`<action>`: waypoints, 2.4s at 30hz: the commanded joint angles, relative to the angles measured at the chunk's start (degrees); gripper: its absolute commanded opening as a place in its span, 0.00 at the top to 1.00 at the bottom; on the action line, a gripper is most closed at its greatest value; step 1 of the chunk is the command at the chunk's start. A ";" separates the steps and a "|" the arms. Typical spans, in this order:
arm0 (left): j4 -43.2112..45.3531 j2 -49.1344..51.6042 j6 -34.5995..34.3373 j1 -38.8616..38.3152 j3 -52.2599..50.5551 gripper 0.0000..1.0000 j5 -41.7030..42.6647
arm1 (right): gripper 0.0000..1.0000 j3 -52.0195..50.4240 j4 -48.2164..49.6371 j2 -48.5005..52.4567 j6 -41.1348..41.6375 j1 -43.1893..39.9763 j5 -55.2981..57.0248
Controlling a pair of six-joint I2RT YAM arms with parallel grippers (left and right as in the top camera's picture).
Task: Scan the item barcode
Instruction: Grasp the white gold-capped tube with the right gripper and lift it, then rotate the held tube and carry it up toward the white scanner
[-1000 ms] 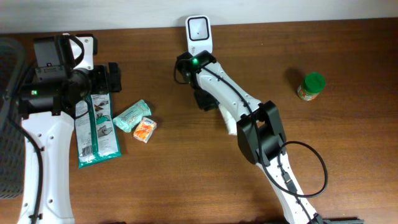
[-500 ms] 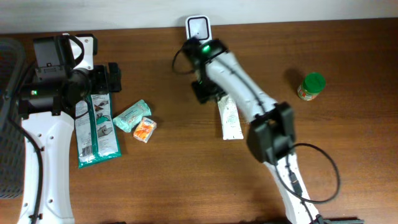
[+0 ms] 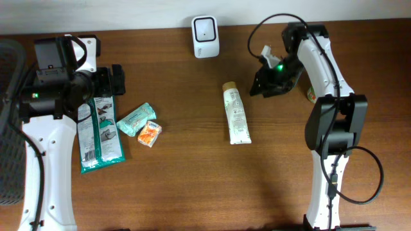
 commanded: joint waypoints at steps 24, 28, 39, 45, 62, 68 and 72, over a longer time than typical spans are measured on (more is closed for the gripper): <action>0.11 0.09 0.50 0.00 0.74 0.01 0.61 | 0.80 -24.39 17.59 -0.42 -7.21 7.80 -3.13; 0.11 0.09 0.50 0.00 0.74 0.01 0.61 | 0.96 -22.53 17.51 -0.57 -4.61 7.41 -3.10; 0.11 0.09 0.50 0.00 0.74 0.01 0.61 | 0.96 -15.74 17.40 -9.57 -2.69 11.78 11.45; 0.11 0.09 0.50 0.00 0.74 0.01 0.61 | 0.96 -14.45 16.74 -16.06 -2.75 11.91 -4.44; 0.11 0.09 0.50 0.00 0.74 0.01 0.61 | 0.96 -6.29 6.40 -31.76 -0.20 10.93 -14.86; 0.11 0.09 0.50 0.00 0.74 0.01 0.61 | 0.96 -3.15 14.32 -31.10 10.40 14.60 3.89; 0.11 0.09 0.50 0.00 0.74 0.01 0.61 | 0.96 2.47 16.65 -27.28 10.25 17.38 16.28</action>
